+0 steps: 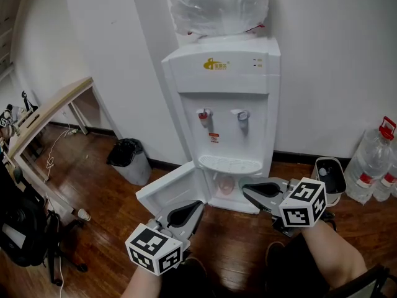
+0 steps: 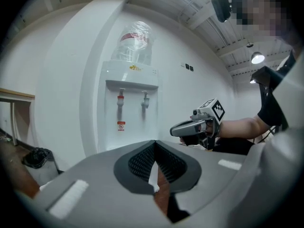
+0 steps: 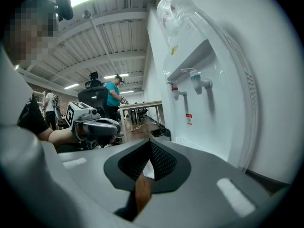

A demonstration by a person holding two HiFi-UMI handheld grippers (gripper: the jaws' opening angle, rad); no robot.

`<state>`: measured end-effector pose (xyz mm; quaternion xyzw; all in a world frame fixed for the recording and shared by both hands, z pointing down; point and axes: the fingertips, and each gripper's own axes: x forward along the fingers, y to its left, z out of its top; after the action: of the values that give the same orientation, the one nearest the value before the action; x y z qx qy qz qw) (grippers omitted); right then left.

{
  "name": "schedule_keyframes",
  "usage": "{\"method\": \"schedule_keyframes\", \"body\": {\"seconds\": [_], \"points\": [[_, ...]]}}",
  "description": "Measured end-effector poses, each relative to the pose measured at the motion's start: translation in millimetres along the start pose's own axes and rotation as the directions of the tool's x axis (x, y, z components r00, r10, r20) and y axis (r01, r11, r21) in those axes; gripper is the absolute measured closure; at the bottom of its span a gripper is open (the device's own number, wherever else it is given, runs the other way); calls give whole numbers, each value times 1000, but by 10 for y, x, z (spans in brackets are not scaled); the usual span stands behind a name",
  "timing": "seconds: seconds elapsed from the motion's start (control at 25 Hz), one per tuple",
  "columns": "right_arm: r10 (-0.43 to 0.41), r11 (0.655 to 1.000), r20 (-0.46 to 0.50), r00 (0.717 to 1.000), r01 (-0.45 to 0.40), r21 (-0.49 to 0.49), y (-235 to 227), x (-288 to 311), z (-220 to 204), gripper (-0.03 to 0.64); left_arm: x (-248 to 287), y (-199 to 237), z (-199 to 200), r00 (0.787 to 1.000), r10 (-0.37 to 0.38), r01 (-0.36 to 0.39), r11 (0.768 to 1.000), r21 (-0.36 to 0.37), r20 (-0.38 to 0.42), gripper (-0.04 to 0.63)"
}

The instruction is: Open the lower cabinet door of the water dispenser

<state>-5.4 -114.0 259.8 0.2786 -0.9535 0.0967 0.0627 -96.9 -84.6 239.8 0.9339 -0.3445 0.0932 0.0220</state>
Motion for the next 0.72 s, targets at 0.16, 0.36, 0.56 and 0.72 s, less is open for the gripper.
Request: {"method": "schedule_keyframes", "body": {"seconds": [0.16,0.36,0.56,0.72], "points": [[4,1000,-5,1000,-4,-3,18,7,-6,616,-13,-3,-11,1000,-3,3,1000,-3,-2,595],[8,1000,-3,1000,-8,-8,34,7,3,616,-20,23,-12,1000,3,-3,1000,-17,-1,595],[9,1000,15,1000,-9,-23,68,-12,58,617,-19,35,-7,1000,4,-3,999,-34,6,595],[4,1000,3,1000,-4,-12,64,-13,29,617,-7,8,-14,1000,-3,3,1000,-30,2,595]]}}
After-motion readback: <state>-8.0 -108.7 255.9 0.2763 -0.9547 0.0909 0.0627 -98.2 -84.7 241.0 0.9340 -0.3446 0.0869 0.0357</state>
